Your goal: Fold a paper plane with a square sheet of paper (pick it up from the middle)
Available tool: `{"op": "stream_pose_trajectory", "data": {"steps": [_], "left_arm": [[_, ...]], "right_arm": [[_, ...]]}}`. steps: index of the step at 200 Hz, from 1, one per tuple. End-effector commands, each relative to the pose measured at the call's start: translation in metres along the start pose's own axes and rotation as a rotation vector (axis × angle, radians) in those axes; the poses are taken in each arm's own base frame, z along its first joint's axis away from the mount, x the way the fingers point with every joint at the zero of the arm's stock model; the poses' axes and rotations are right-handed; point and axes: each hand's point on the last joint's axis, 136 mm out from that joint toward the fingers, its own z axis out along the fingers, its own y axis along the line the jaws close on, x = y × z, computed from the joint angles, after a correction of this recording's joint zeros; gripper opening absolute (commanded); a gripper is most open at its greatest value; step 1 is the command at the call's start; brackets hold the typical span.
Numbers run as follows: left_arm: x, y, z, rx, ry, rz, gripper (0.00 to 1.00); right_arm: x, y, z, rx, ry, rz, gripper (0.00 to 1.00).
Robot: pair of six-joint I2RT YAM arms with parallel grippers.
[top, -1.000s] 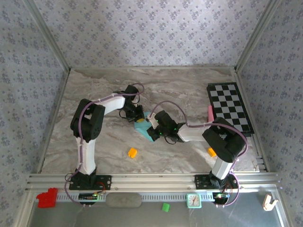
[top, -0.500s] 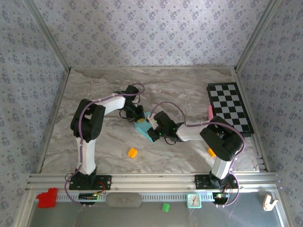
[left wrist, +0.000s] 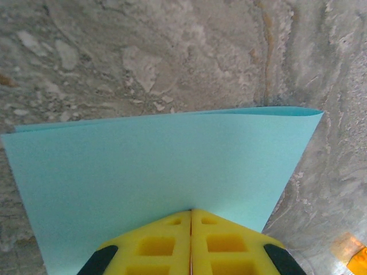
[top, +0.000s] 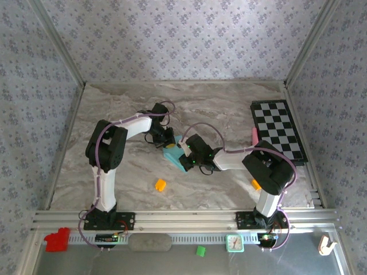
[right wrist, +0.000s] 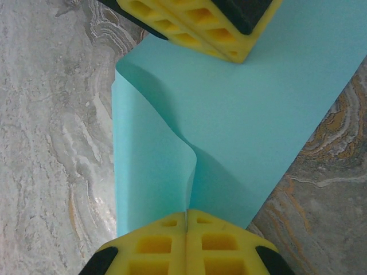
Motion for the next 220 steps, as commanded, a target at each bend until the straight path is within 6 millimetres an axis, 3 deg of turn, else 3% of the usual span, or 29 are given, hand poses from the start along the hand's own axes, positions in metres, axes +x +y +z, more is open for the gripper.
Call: {"op": "stream_pose_trajectory", "data": {"steps": [1,75,138,182,220], "left_arm": [[0.008,0.009,0.012,-0.037,0.042,0.0,0.08],[0.009,0.008,0.011,-0.032,0.043,0.001,0.08],[0.003,-0.002,-0.001,-0.007,0.012,0.003,0.09],[-0.015,-0.015,-0.04,0.076,-0.09,-0.045,0.15],[-0.02,-0.003,-0.07,0.167,-0.174,-0.154,0.22]], "right_arm": [[-0.001,-0.003,0.004,0.016,0.021,0.018,0.04],[0.005,-0.004,0.008,0.02,0.049,0.021,0.04],[0.012,-0.007,0.009,0.033,0.077,0.027,0.03],[0.014,-0.007,0.01,0.029,0.086,0.044,0.03],[0.012,-0.006,0.011,0.019,0.092,0.083,0.02]]}}
